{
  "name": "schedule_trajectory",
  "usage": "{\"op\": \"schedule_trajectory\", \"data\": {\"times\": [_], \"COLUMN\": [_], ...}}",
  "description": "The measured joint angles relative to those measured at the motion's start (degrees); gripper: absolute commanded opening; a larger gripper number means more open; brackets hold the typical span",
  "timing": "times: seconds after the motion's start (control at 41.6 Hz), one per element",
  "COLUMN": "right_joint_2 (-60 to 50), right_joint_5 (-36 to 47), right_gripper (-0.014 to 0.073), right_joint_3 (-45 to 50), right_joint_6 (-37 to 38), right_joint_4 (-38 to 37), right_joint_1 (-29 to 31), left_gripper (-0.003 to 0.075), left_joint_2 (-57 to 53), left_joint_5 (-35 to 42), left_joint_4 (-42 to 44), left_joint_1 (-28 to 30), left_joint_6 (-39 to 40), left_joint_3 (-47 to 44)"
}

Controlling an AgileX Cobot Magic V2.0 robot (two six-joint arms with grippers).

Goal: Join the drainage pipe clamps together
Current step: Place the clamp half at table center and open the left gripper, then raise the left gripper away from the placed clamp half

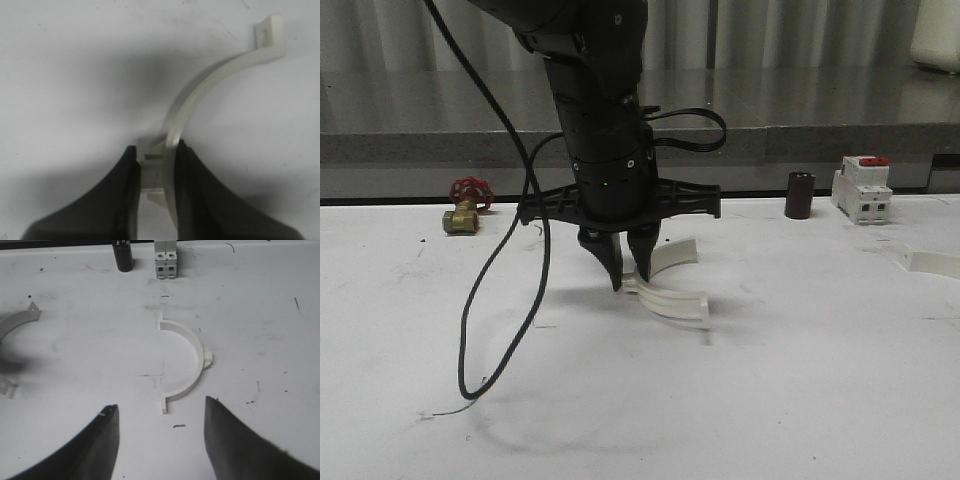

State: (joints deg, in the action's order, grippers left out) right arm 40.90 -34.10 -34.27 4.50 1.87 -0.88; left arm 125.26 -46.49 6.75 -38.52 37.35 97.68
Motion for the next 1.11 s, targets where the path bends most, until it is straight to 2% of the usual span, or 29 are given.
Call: {"op": "schedule_trajectory", "data": {"times": [0.337,0.625,0.721,0.842,1.01,1.106], "right_joint_2": [0.00,0.00,0.00,0.00,0.00,0.00], "right_joint_5": [0.00,0.00,0.00,0.00,0.00,0.00], "right_gripper": [0.0420,0.0420,0.0420,0.0420,0.0420,0.0420], "right_joint_3": [0.00,0.00,0.00,0.00,0.00,0.00], "right_joint_6": [0.00,0.00,0.00,0.00,0.00,0.00], "right_joint_4": [0.00,0.00,0.00,0.00,0.00,0.00], "right_joint_1": [0.00,0.00,0.00,0.00,0.00,0.00], "left_gripper": [0.0235,0.0243,0.0243,0.0242,0.0242,0.0242], "left_joint_2": [0.09,0.01,-1.00,-4.60,-14.63,-22.13], "left_joint_5": [-0.11,-0.97,-2.09,-5.04,-7.34,-6.44], "left_joint_4": [0.00,0.59,0.84,0.38,-1.79,-5.95], "left_joint_1": [0.00,0.00,0.00,0.00,0.10,1.33], "left_joint_6": [0.35,0.23,-2.24,-10.40,-28.21,-37.35], "left_joint_3": [0.13,0.13,0.13,0.15,-0.67,-4.76]}}
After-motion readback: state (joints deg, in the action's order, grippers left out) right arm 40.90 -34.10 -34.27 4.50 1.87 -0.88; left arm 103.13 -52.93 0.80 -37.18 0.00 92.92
